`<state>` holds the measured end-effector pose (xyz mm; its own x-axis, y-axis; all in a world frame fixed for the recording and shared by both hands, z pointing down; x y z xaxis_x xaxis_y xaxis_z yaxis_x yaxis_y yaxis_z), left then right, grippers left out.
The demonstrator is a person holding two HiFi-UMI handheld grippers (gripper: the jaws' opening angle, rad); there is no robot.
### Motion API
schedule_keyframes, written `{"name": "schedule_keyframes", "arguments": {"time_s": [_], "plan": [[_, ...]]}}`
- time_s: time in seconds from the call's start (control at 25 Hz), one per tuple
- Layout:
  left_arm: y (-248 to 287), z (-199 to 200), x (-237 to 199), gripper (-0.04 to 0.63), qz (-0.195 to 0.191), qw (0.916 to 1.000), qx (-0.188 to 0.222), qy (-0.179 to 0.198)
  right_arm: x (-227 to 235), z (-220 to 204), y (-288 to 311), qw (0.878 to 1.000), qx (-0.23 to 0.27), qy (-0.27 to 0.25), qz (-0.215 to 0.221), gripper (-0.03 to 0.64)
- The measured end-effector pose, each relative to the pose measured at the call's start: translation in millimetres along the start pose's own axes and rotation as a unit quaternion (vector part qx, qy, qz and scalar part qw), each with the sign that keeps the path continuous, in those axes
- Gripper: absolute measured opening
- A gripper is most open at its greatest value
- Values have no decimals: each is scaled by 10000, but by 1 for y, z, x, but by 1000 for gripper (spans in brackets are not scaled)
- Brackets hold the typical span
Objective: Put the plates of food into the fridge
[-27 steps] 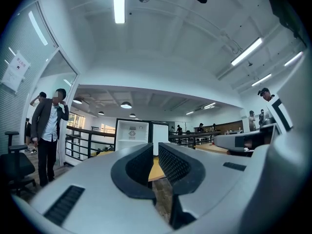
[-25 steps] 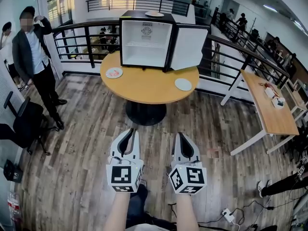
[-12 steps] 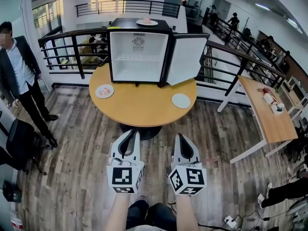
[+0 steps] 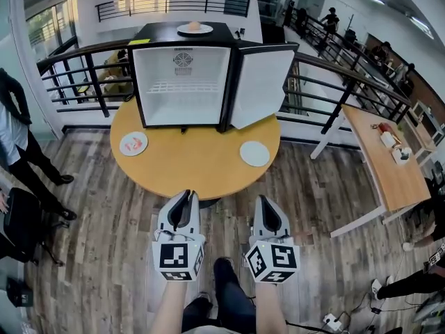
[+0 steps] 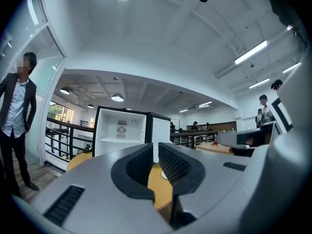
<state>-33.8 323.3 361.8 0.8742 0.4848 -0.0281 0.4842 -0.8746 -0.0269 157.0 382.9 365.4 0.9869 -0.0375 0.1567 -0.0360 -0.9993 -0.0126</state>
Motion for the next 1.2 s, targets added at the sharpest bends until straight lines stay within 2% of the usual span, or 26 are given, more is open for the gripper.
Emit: {"name": "schedule_keyframes", "arguments": {"time_s": [0.56, 0.84, 1.2], "plan": [[184, -14, 24, 37, 206, 9996, -193, 49, 117, 14, 160, 9996, -116, -11, 245, 12], [232, -30, 33, 37, 294, 9987, -403, -73, 158, 6, 197, 9994, -279, 38, 215, 12], [285, -61, 33, 37, 76, 9965, -822, -130, 192, -19, 234, 9981, -574, 194, -104, 12]]}}
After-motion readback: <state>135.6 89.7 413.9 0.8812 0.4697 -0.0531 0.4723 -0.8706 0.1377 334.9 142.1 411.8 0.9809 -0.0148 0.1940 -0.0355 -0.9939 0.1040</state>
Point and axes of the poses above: the fingertips, and each gripper's own axes: y forward along the fingers, x to its right, z out of its top, the point moved 6 cm from there along -y, backward along the fingers, and after that the axes turned 4 degrees about z, right-handed, at the moved point
